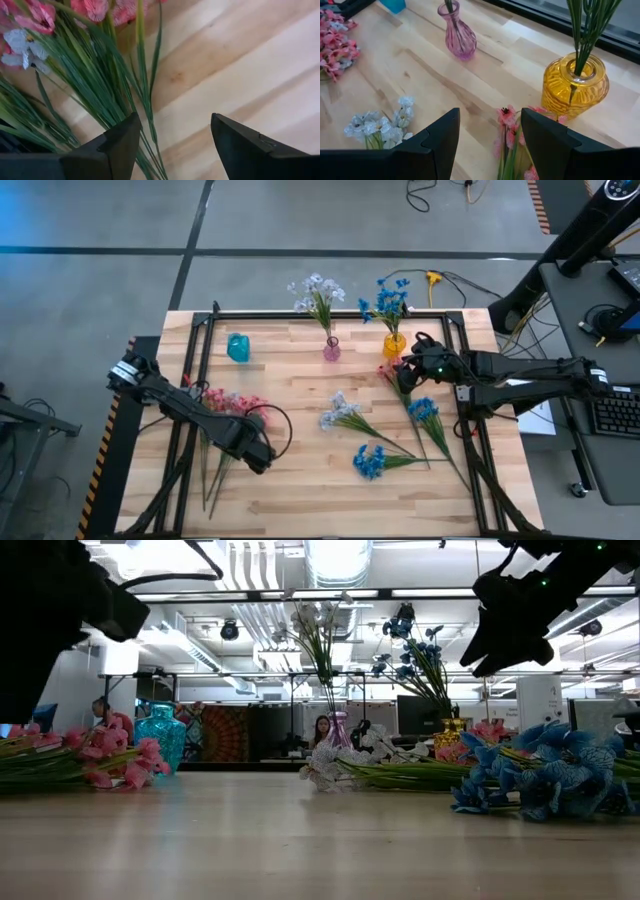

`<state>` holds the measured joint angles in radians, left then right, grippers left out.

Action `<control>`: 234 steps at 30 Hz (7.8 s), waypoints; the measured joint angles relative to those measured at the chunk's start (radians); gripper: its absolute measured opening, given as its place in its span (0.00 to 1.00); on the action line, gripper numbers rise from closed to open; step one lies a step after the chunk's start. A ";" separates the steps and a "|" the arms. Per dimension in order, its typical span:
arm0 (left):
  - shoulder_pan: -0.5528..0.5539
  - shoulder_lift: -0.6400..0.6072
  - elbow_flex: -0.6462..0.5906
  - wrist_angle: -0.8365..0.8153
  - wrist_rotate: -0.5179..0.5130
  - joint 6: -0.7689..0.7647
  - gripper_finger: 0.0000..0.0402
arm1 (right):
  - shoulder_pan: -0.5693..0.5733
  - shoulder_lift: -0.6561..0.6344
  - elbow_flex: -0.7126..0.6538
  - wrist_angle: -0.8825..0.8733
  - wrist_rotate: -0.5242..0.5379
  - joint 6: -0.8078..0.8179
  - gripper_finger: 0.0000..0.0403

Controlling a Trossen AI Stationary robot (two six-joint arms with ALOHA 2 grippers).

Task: Sort flowers into vase by color
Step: Put the middle pink flowers into the blue vase

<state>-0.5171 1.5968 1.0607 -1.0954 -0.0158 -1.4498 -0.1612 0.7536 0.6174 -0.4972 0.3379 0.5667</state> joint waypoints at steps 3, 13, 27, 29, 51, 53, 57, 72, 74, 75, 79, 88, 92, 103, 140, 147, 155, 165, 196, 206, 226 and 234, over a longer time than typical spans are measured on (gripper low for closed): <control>0.004 0.039 -0.001 0.000 -0.015 0.009 0.56 | 0.000 0.000 0.000 0.000 0.000 0.000 0.50; 0.036 0.162 -0.003 -0.004 -0.025 0.056 0.56 | 0.000 0.000 0.000 0.000 0.000 -0.001 0.50; 0.044 0.233 -0.008 -0.036 -0.029 0.080 0.55 | 0.000 0.000 0.000 0.000 0.001 -0.001 0.50; 0.044 0.232 -0.015 -0.031 -0.029 0.080 0.54 | 0.000 0.000 0.000 0.001 0.002 -0.001 0.50; 0.044 0.231 -0.036 -0.005 -0.030 0.076 0.34 | 0.000 0.000 0.000 0.000 0.002 -0.002 0.50; 0.044 0.232 -0.035 -0.002 -0.029 0.079 0.31 | 0.000 0.000 0.000 0.000 0.002 -0.002 0.50; 0.044 0.233 -0.031 0.010 -0.029 0.098 0.24 | 0.000 0.000 0.000 0.001 0.002 -0.002 0.50; 0.044 0.228 -0.028 0.021 -0.028 0.130 0.03 | 0.000 0.000 0.000 0.000 0.002 -0.008 0.50; 0.044 0.224 -0.028 0.021 -0.028 0.134 0.01 | 0.000 0.000 0.000 0.000 0.002 -0.008 0.50; 0.044 0.220 -0.028 0.021 -0.028 0.137 0.01 | 0.000 0.000 0.000 0.000 0.002 -0.008 0.50; 0.042 0.188 -0.028 0.022 -0.025 0.145 0.00 | 0.000 0.000 0.000 0.000 0.002 -0.008 0.50; 0.018 0.000 -0.028 0.040 -0.097 0.164 0.00 | 0.000 0.000 0.000 0.000 0.002 -0.008 0.50; -0.008 -0.103 -0.027 0.064 -0.179 0.162 0.00 | 0.000 0.001 0.000 0.000 0.002 -0.009 0.50; -0.074 -0.319 -0.027 0.064 -0.340 0.105 0.00 | 0.000 0.001 0.000 0.000 0.002 -0.009 0.50; -0.095 -0.125 0.686 -0.422 -0.564 0.384 0.00 | 0.030 0.000 0.000 0.010 0.003 -0.067 0.50; -0.094 -0.069 0.720 -0.202 -0.725 0.783 0.00 | 0.096 0.000 0.000 0.079 0.003 -0.110 0.50; -0.076 -0.103 0.581 0.104 -0.832 1.093 0.00 | 0.204 0.000 0.000 0.202 0.003 -0.210 0.50; -0.002 -0.198 0.170 0.823 -0.650 1.416 0.00 | 0.313 0.002 -0.042 0.415 0.014 -0.352 0.50; 0.136 -0.116 -0.289 1.891 -0.542 1.706 0.00 | 0.351 0.599 0.082 1.085 -0.156 -0.464 0.72; 0.142 -0.083 -0.258 1.903 -0.552 1.730 0.00 | 0.351 0.734 0.154 1.169 -0.163 -0.431 0.68; 0.142 -0.083 -0.270 1.901 -0.573 1.719 0.00 | 0.351 0.736 0.155 1.195 -0.155 -0.452 0.04; 0.141 -0.088 -0.270 1.891 -0.602 1.666 0.06 | 0.351 0.732 0.155 1.186 -0.155 -0.450 0.04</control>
<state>-0.3759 1.5089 0.7906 0.7956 -0.6174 0.2159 0.1898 1.4858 0.7727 0.6890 0.1833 0.1169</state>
